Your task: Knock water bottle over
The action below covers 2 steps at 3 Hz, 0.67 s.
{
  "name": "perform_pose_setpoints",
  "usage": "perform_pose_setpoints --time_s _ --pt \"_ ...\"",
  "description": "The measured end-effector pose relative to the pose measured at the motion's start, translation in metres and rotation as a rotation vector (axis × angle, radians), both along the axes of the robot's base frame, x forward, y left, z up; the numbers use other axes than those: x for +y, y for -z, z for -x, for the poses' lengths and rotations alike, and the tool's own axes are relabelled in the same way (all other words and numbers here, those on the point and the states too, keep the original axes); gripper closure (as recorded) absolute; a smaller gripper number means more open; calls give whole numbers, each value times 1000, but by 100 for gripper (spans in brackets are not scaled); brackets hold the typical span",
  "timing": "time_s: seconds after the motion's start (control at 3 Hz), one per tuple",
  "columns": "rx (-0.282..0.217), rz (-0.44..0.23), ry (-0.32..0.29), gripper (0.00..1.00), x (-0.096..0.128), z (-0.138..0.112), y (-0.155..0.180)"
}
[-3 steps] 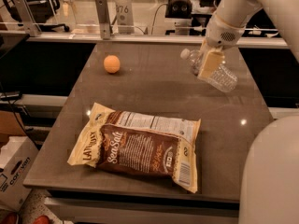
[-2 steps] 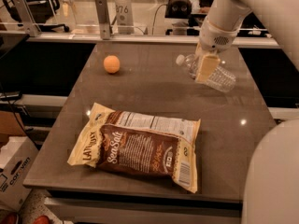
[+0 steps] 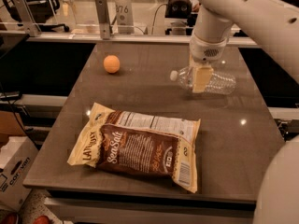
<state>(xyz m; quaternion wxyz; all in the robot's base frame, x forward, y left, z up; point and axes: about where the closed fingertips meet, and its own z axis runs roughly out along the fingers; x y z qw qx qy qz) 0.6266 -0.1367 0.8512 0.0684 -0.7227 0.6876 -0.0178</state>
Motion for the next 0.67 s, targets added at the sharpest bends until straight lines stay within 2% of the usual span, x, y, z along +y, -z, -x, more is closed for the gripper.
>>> perform_pose_setpoints --time_s 0.67 --pt "2 59 -29 15 3 5 12"
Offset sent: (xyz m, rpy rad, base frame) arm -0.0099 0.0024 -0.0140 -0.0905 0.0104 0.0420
